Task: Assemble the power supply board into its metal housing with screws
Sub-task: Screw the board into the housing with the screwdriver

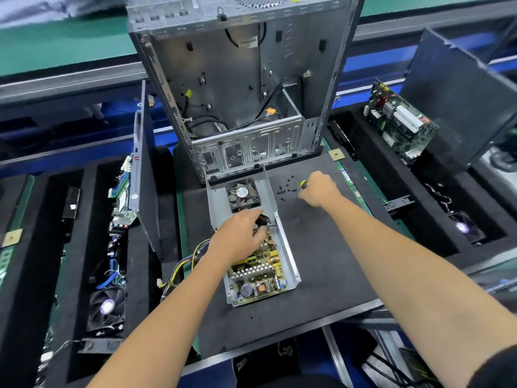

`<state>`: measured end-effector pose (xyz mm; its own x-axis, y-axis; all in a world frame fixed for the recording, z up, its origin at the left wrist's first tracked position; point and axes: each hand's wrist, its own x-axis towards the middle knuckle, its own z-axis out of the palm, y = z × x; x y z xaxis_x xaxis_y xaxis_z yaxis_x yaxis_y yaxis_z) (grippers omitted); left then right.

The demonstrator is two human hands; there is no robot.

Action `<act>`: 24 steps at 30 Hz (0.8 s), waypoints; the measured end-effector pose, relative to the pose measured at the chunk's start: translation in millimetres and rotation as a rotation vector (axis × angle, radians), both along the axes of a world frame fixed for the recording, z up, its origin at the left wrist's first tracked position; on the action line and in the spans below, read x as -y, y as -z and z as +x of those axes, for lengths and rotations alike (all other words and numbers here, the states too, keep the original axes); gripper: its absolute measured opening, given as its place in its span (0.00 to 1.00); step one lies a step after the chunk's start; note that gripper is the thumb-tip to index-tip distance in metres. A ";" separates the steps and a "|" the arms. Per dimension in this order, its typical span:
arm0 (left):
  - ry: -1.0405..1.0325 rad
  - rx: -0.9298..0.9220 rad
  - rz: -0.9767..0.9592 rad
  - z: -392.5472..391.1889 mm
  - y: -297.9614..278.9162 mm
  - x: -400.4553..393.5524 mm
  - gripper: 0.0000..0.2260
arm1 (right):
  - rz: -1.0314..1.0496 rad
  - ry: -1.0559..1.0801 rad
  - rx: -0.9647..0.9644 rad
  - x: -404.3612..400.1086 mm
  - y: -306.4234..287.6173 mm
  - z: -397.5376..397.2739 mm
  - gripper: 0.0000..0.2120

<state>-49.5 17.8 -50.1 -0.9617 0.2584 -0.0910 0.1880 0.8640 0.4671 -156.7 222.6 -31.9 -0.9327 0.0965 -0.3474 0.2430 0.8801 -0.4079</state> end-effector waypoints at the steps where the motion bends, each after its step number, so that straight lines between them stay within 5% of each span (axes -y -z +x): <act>1: -0.004 0.003 0.006 0.5 -0.5 0.2 0.22 | 0.002 -0.023 0.017 0.4 -5.9 2.2 0.17; 5: -0.027 -0.026 0.068 2.5 -4.9 -0.6 0.17 | -0.075 -0.102 0.053 1.4 -29.6 12.6 0.18; 9: -0.217 -0.093 0.444 5.5 -15.3 0.8 0.06 | -0.323 -0.202 0.091 4.1 -59.8 25.2 0.06; 15: -0.205 -0.134 0.729 1.4 -50.4 -12.5 0.08 | -0.510 -0.376 0.118 29.2 -97.4 35.3 0.07; 24: -0.254 -0.211 0.810 7.2 -60.7 -1.9 0.03 | -0.606 -0.399 0.152 43.6 -102.7 45.7 0.06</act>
<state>-42.3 19.7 10.6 -0.9751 -0.0582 0.2142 0.1864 0.3090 0.9326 -111.0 179.0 70.8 -0.7941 -0.4899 -0.3598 0.0438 0.5443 -0.8378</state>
